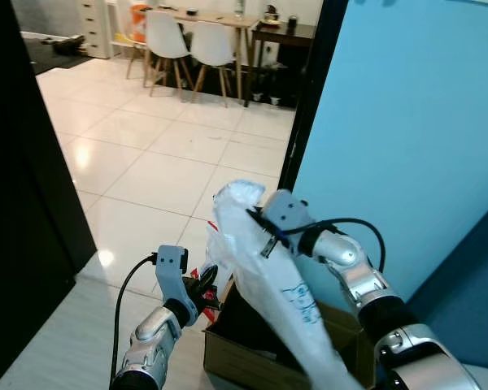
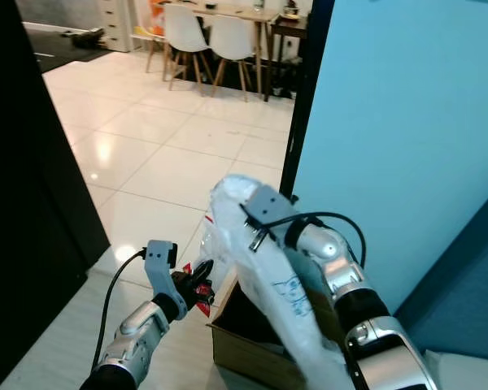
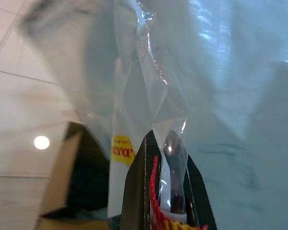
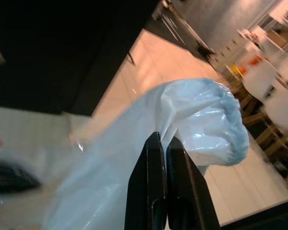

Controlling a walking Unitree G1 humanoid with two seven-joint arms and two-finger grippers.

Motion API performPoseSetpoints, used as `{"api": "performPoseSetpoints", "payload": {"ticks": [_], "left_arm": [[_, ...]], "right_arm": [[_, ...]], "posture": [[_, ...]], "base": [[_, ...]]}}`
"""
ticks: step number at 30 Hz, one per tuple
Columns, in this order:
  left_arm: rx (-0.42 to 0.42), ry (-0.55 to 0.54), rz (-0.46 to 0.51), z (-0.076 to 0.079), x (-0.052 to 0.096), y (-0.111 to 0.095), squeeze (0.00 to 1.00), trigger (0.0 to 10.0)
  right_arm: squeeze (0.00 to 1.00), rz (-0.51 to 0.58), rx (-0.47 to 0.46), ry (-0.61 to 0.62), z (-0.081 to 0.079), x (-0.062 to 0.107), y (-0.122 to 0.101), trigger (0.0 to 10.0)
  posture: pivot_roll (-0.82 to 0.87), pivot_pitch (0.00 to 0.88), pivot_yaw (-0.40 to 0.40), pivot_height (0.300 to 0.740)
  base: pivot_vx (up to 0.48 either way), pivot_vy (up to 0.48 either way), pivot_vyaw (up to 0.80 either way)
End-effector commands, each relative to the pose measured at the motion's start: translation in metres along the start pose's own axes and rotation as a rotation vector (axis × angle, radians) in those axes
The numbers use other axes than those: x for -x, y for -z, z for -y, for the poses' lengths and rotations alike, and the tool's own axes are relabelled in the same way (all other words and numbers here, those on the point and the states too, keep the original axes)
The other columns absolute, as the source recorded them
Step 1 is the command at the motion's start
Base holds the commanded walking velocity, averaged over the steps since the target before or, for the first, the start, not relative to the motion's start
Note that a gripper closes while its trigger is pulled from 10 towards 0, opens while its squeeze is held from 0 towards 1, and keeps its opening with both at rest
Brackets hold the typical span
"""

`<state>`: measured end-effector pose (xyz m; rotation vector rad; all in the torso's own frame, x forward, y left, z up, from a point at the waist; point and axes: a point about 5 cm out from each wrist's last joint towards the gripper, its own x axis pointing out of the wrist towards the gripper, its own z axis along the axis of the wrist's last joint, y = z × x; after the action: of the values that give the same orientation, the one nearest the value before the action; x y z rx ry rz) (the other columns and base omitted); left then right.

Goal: Clean up the room

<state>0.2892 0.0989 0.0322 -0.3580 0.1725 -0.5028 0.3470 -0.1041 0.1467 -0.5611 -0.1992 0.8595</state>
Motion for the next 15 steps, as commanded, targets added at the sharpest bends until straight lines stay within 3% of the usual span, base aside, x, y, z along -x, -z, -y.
{"api": "performPoseSetpoints", "payload": {"ticks": [1, 3, 5, 11, 13, 14, 15], "left_arm": [[-0.014, 0.027, -0.016, 0.005, -0.002, 0.001, 0.0, 10.0], [-0.013, 0.024, -0.013, 0.005, -0.001, 0.001, 0.0, 10.0], [-0.01, 0.022, -0.007, 0.005, 0.001, 0.0, 0.0, 10.0], [-0.01, 0.023, -0.003, 0.006, 0.002, 0.0, 0.0, 10.0], [-0.011, 0.027, -0.001, 0.006, 0.004, 0.0, 0.0, 10.0], [-0.011, 0.033, -0.002, 0.009, 0.008, 0.001, 0.0, 10.0], [-0.011, 0.033, -0.002, 0.009, 0.008, 0.001, 0.0, 10.0]], "right_arm": [[0.0, 0.023, 0.018, -0.015, 0.001, -0.001, -0.004, 10.0], [0.0, 0.074, -0.004, -0.029, -0.003, -0.007, -0.011, 10.0], [0.0, 0.103, 0.032, -0.036, -0.008, -0.014, -0.016, 10.0], [0.0, 0.11, 0.053, -0.039, -0.009, -0.016, -0.017, 10.0], [0.0, 0.111, 0.096, -0.04, -0.011, -0.019, -0.019, 10.0], [0.0, 0.113, 0.175, -0.012, -0.006, -0.025, -0.025, 10.0], [0.0, 0.113, 0.175, -0.012, -0.006, -0.025, -0.025, 10.0]], "posture": [[0.01, 0.0, -0.066, 0.708], [0.01, 0.0, -0.066, 0.708], [0.01, 0.0, -0.064, 0.708], [0.01, 0.0, -0.065, 0.708], [0.01, 0.026, -0.065, 0.708], [0.02, 0.079, -0.064, 0.708], [0.02, 0.079, -0.064, 0.708]], "base": [[0.0, 0.0, 0.0], [0.0, 0.0, 0.0], [0.0, 0.0, 0.0], [0.0, 0.0, 0.0], [0.0, 0.0, 0.0], [0.0, 0.0, 0.0], [0.0, 0.0, 0.0]]}}
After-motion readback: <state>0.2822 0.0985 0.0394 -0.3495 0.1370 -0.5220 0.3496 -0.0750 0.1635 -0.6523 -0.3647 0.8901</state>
